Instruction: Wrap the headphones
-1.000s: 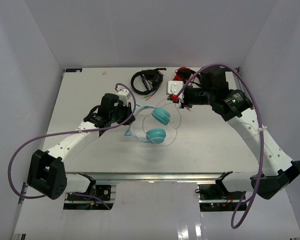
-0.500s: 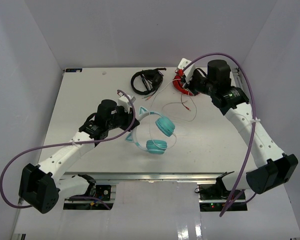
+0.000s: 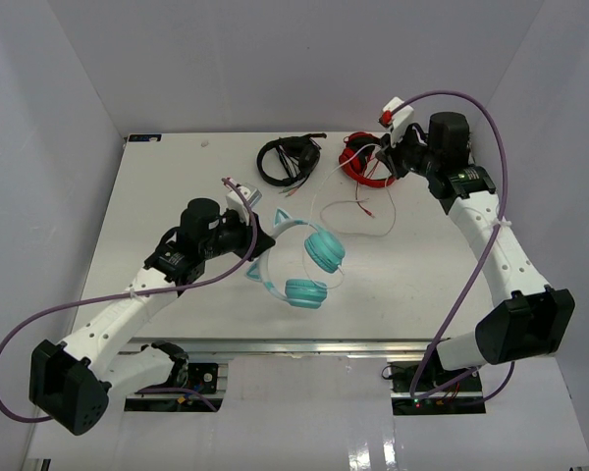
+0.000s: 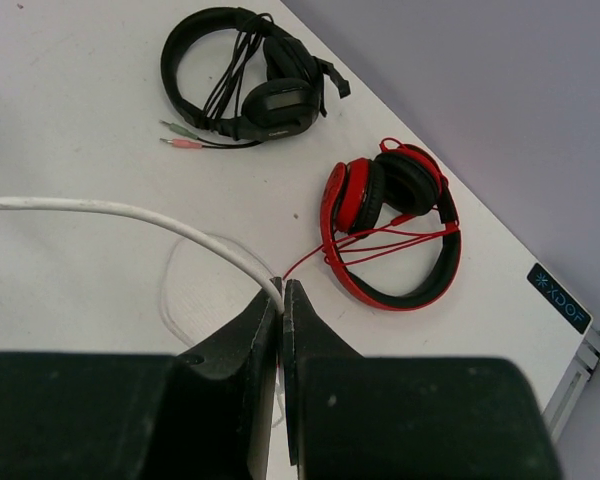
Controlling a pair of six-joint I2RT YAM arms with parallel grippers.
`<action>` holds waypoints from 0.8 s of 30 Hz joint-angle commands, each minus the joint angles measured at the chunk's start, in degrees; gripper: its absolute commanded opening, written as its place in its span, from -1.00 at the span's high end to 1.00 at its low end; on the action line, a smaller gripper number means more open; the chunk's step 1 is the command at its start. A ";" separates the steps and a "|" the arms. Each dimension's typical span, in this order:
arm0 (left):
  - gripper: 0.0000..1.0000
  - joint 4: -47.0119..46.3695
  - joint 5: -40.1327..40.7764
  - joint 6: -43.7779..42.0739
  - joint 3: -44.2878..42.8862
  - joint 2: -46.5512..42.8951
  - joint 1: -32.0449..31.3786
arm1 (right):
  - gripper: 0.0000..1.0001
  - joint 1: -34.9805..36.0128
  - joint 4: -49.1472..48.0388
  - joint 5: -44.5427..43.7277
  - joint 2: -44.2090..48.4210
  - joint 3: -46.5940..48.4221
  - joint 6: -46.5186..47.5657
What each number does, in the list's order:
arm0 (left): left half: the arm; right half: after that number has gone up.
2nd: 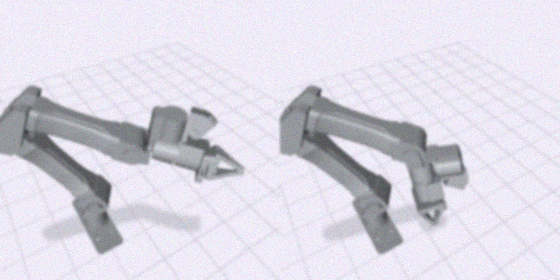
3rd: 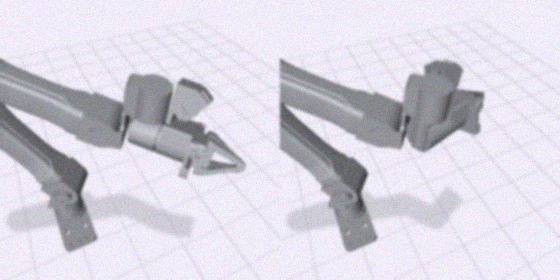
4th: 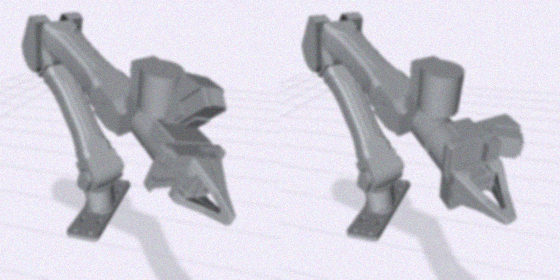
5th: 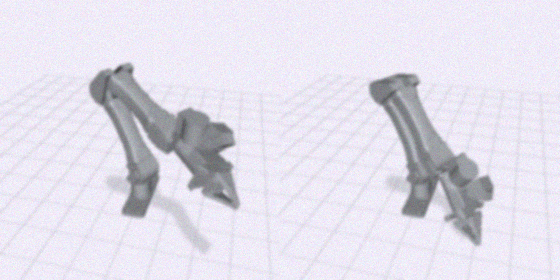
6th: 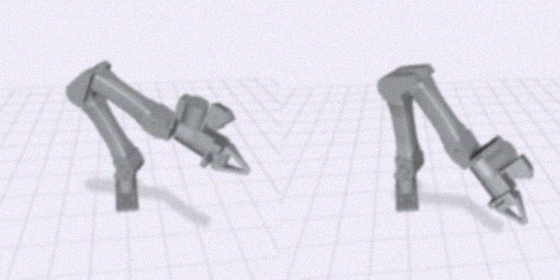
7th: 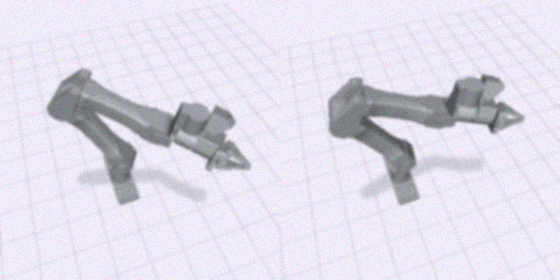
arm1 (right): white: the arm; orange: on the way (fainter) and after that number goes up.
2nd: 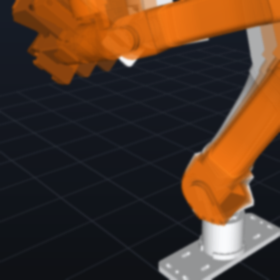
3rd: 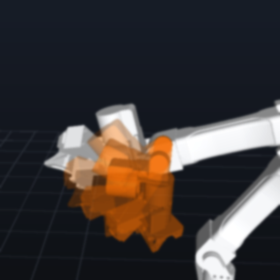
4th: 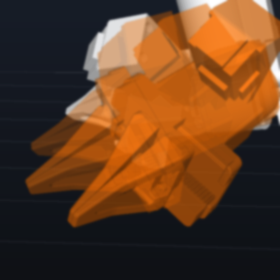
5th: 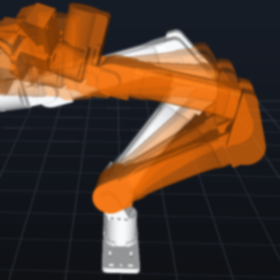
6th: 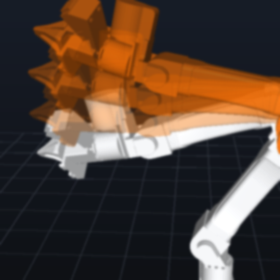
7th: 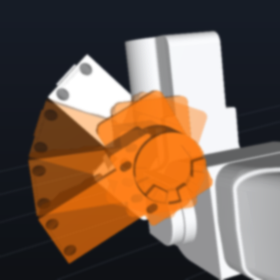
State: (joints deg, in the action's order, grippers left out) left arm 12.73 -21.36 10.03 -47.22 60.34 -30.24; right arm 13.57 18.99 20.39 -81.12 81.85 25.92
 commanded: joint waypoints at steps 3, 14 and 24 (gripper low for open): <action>1.00 -3.75 -4.46 3.36 -1.34 -3.37 -0.35 | 0.85 -1.12 -5.20 2.25 -1.07 -3.81 -5.09; 1.00 -5.27 3.11 14.18 -5.64 -4.25 -0.35 | 0.85 -7.95 -17.45 22.01 0.17 -16.07 -18.88; 1.00 -9.75 13.19 30.31 -13.61 -0.48 -0.35 | 0.85 -5.81 -38.13 40.31 1.38 -29.20 -34.76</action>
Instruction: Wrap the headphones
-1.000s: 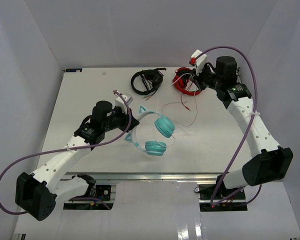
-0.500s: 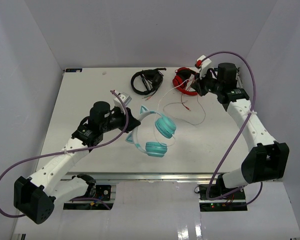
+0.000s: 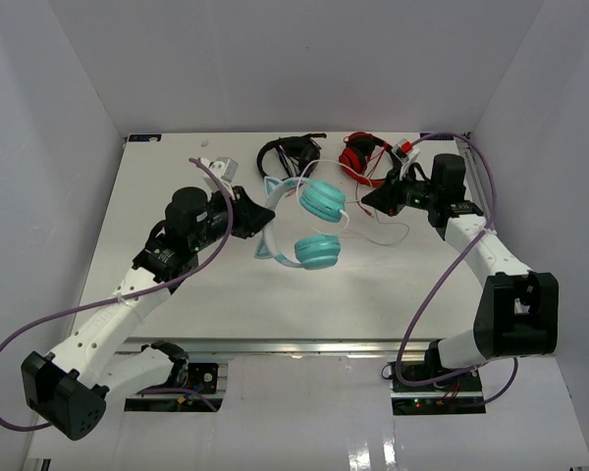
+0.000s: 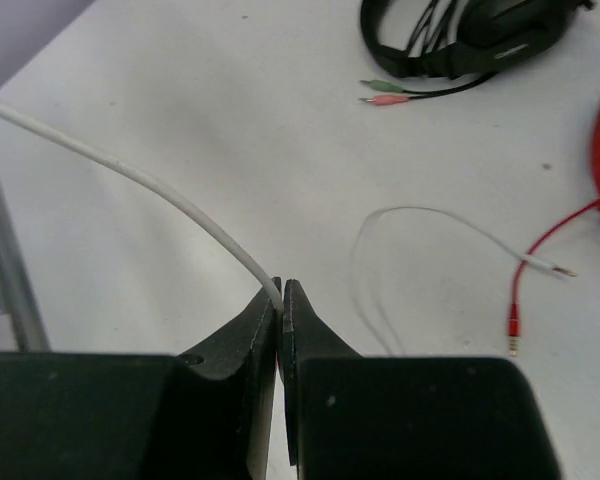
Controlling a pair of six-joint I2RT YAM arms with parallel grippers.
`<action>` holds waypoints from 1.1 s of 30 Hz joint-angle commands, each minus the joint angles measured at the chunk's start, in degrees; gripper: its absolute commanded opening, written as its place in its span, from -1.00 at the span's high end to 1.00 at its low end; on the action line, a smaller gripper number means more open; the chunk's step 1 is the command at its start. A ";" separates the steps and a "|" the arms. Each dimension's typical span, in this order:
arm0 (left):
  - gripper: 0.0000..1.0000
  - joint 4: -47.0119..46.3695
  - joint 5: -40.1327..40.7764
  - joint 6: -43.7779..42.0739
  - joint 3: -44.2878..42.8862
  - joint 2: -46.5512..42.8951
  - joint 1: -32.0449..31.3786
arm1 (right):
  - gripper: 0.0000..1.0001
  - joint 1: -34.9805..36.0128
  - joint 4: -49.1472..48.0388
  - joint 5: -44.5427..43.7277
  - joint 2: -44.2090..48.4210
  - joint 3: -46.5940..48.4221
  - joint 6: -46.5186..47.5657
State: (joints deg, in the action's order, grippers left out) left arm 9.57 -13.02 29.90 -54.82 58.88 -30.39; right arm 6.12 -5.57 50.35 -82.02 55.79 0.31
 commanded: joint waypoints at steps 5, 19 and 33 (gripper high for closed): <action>1.00 -6.87 7.83 14.55 -10.30 4.33 -0.28 | 0.85 5.56 -19.22 12.76 2.74 -5.52 -12.56; 1.00 1.93 22.24 12.13 -20.10 10.49 -2.13 | 0.85 9.68 -39.14 18.48 -4.33 -8.82 -28.15; 1.00 1.69 23.90 13.86 -26.07 16.07 -2.55 | 0.78 12.21 -61.31 22.24 -11.08 -8.43 -45.28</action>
State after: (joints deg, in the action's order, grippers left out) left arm 14.83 10.06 41.42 -76.49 76.03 -32.38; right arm 17.06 -55.80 70.58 -91.14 46.02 -38.01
